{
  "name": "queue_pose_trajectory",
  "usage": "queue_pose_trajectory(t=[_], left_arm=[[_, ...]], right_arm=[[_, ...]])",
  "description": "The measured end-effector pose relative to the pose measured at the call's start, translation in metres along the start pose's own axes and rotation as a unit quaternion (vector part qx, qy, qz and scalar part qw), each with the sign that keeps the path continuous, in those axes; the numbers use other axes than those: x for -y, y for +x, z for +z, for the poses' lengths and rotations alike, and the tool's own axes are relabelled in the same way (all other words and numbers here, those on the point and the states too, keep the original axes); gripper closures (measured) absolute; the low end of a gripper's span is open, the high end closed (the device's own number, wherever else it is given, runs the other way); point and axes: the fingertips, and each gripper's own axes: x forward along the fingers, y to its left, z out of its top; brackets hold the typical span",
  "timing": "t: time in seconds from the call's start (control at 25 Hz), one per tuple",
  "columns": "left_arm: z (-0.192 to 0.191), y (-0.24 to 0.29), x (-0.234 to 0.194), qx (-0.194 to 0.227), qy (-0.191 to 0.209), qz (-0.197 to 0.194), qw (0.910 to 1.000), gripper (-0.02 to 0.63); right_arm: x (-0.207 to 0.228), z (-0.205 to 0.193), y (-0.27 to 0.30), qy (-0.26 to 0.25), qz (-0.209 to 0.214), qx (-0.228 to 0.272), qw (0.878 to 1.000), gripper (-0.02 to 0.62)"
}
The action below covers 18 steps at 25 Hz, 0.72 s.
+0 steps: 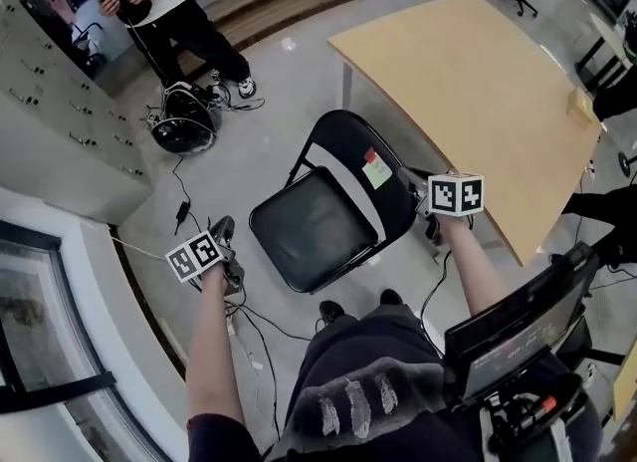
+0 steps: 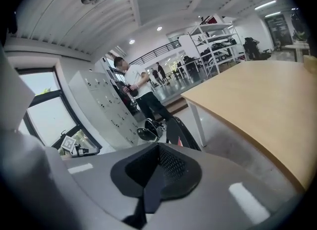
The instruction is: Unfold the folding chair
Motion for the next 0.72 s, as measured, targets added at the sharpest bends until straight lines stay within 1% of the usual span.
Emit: queue_pose_trajectory(t=[0.04, 0.08, 0.16, 0.24, 0.4, 0.48, 0.6, 0.72], left_arm=[[-0.003, 0.000, 0.005, -0.007, 0.009, 0.012, 0.9999, 0.605], [-0.007, 0.001, 0.014, -0.013, 0.021, 0.014, 0.9996, 0.606], [-0.013, 0.004, 0.036, -0.021, 0.045, 0.012, 0.9987, 0.606], [-0.014, 0.008, 0.059, -0.021, 0.058, 0.011, 0.9980, 0.606], [-0.011, 0.011, 0.108, 0.001, 0.053, -0.003, 0.9986, 0.606], [-0.008, 0.010, 0.137, 0.013, 0.058, -0.013, 0.9982, 0.606], [-0.005, 0.009, 0.175, 0.025, 0.083, -0.018, 0.9961, 0.606], [-0.017, 0.013, 0.206, 0.025, 0.119, -0.022, 0.9923, 0.606]], right_arm=[[-0.003, -0.004, 0.000, -0.004, 0.007, -0.009, 1.000, 0.594], [-0.006, -0.008, -0.001, -0.009, 0.016, -0.017, 1.000, 0.594], [-0.011, -0.012, -0.006, -0.022, 0.034, -0.026, 0.999, 0.594], [-0.015, -0.013, -0.010, -0.027, 0.056, -0.027, 0.998, 0.594], [-0.022, -0.009, -0.022, -0.035, 0.105, -0.028, 0.993, 0.594], [-0.027, -0.005, -0.033, -0.043, 0.130, -0.029, 0.990, 0.594], [-0.029, -0.002, -0.044, -0.050, 0.163, -0.031, 0.985, 0.594], [-0.022, -0.009, -0.048, -0.054, 0.190, -0.038, 0.979, 0.594]])
